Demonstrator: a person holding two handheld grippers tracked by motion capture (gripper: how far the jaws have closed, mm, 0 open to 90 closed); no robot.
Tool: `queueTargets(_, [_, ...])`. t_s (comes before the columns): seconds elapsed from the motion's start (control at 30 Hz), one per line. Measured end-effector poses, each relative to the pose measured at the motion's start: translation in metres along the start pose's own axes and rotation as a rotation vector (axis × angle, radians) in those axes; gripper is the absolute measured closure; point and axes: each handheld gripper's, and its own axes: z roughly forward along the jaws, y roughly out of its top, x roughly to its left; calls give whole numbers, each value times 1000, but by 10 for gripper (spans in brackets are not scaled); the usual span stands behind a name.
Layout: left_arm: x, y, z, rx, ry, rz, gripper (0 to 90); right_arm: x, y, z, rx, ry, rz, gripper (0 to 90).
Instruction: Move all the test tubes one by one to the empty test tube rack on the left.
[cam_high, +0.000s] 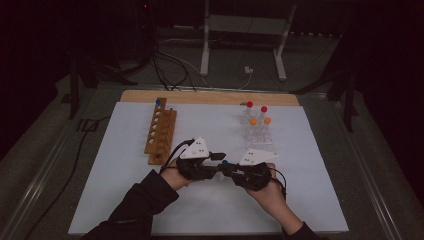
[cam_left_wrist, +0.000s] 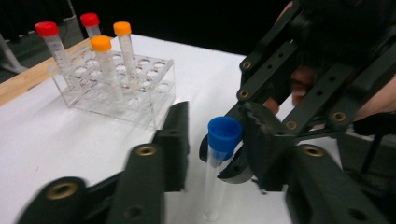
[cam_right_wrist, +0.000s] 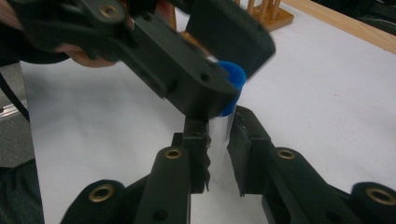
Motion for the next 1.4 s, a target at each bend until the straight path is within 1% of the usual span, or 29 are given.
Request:
queueTargets(0.03, [0, 0, 1, -1, 2, 3, 692, 0, 0, 0, 1, -1, -2, 766])
queueTargets(0.07, [0, 0, 1, -4, -9, 4, 724, 0, 0, 0, -1, -3, 2, 766])
queueTargets(0.1, [-1, 1, 1, -3, -3, 12, 752, -1, 0, -1, -2, -3, 4, 766])
queueTargets(0.23, [-2, 3, 1, -3, -5, 27, 773, -1, 0, -2, -8, -3, 4, 765])
queueTargets(0.33, [-2, 4, -2, -4, -7, 36, 780, -2, 0, -3, -14, 6, 6, 756])
queueTargets(0.37, [-2, 5, -3, -7, -1, 36, 780, -2, 1, -4, -17, 8, 3, 747])
queueTargets(0.43, [0, 6, -7, -13, -5, 33, 780, -1, 2, -5, -25, -3, 5, 687])
queueTargets(0.47, [0, 7, -10, -16, 3, 31, 780, -2, 2, -6, -27, 1, 5, 666])
queueTargets(0.5, [2, 8, -12, -18, -1, 24, 781, -2, 2, -6, -33, 2, 5, 639])
queueTargets(0.57, [4, 9, -18, -23, 16, 19, 781, -2, 2, -9, -39, -3, 11, 597])
queueTargets(0.6, [6, 9, -21, -23, 16, 17, 781, -2, 2, -10, -44, -7, 15, 572])
queueTargets(0.7, [11, 11, -30, -21, 39, 15, 782, -2, 1, -15, -60, -15, 28, 489])
queueTargets(0.77, [15, 12, -36, -23, 58, 10, 781, -2, 0, -17, -75, -28, 40, 380])
queueTargets(0.8, [18, 12, -39, -24, 68, 9, 781, -2, 0, -18, -77, -38, 46, 338])
queueTargets(0.87, [23, 13, -44, -28, 81, -9, 782, -3, 0, -20, -89, -48, 63, 256])
queueTargets(0.9, [25, 13, -47, -30, 90, -6, 782, -3, 0, -20, -88, -52, 70, 210])
queueTargets(0.93, [28, 14, -50, -32, 93, -14, 782, -3, 0, -20, -85, -60, 71, 167])
queueTargets(0.97, [30, 14, -52, -34, 108, -20, 782, -3, 0, -21, -94, -69, 81, 121])
queueTargets(1.03, [35, 16, -57, -28, 121, -23, 782, -3, 0, -21, -107, -83, 95, 55])
queueTargets(1.07, [37, 16, -59, -25, 138, -21, 782, -4, 0, -21, -107, -92, 102, 25])
queueTargets(1.1, [40, 17, -62, -28, 145, -28, 782, -4, 0, -21, -112, -95, 109, 25])
queueTargets(1.17, [45, 18, -67, -39, 165, -37, 782, -4, 0, -22, -116, -95, 108, 1])
queueTargets(1.2, [48, 18, -70, -36, 174, -39, 782, -4, 0, -23, -118, -96, 107, 0])
queueTargets(1.23, [51, 19, -73, -37, 187, -43, 782, -4, 0, -23, -119, -87, 105, 0])
queueTargets(1.27, [54, 19, -76, -37, 195, -48, 782, -4, 0, -24, -126, -90, 104, 0])
queueTargets(1.3, [56, 20, -80, -30, 209, -46, 782, -4, 0, -25, -130, -83, 99, 0])
queueTargets(1.33, [59, 21, -83, -31, 223, -50, 782, -4, 0, -25, -129, -69, 96, 0])
queueTargets(1.4, [66, 23, -91, -41, 246, -58, 782, -4, 0, -26, -124, -73, 89, 0])
